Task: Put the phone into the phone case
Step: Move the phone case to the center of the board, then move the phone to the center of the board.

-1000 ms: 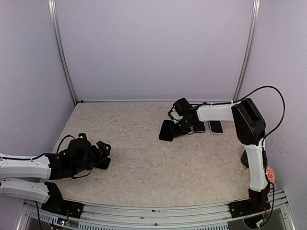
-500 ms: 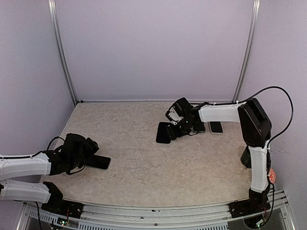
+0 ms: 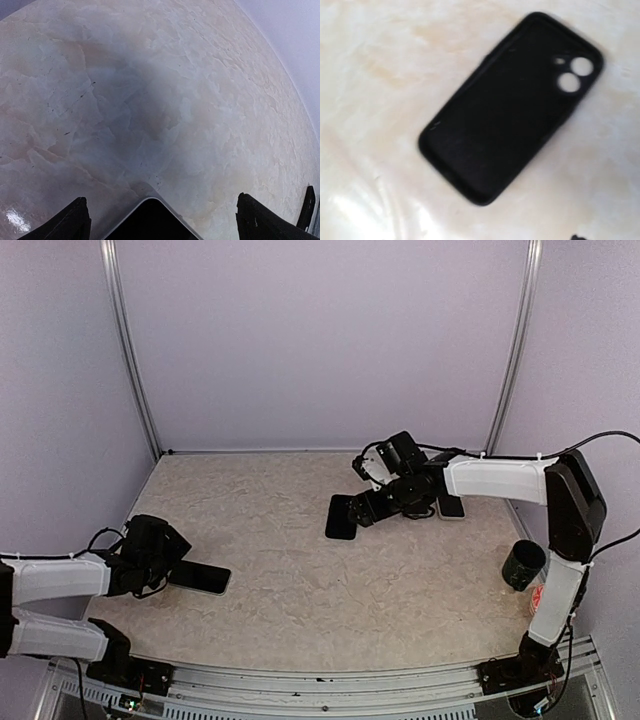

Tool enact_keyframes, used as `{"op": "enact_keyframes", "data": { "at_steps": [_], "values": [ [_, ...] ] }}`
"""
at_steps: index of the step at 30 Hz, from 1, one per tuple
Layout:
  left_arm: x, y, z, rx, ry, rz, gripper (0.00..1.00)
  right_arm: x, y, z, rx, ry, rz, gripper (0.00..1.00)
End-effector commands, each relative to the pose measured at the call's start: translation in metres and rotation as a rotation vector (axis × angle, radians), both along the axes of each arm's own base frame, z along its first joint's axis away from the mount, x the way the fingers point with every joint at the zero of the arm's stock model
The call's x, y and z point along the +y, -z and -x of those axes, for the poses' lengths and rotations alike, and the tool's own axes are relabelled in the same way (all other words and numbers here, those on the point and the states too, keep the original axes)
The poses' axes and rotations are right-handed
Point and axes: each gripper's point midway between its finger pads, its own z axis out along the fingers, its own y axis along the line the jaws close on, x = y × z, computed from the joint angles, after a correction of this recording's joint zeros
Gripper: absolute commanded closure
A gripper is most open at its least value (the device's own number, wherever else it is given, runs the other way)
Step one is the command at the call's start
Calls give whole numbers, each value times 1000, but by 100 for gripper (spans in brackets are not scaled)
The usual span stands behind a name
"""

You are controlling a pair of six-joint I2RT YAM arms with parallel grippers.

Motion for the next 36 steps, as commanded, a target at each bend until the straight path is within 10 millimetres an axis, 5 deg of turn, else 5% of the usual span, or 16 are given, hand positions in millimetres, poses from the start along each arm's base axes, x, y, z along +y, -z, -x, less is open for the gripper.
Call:
{"op": "enact_keyframes", "data": {
  "at_steps": [1, 15, 24, 31, 36],
  "values": [
    [-1, 5, -7, -2, 44, -4, 1, 19, -23, 21, -41, -97, -90, 21],
    [-23, 35, -25, 39, 228, 52, 1, 20, -28, 44, -25, -147, -153, 19],
    [-49, 57, 0, 93, 334, 128, 1, 21, -25, 50, -17, -165, -167, 19],
    [-53, 45, 15, 49, 338, 156, 1, 29, -20, 50, 4, -184, -189, 18],
    [-73, 32, 19, -1, 381, 174, 1, 40, -19, 56, -24, -243, -193, 11]
  ]
}}
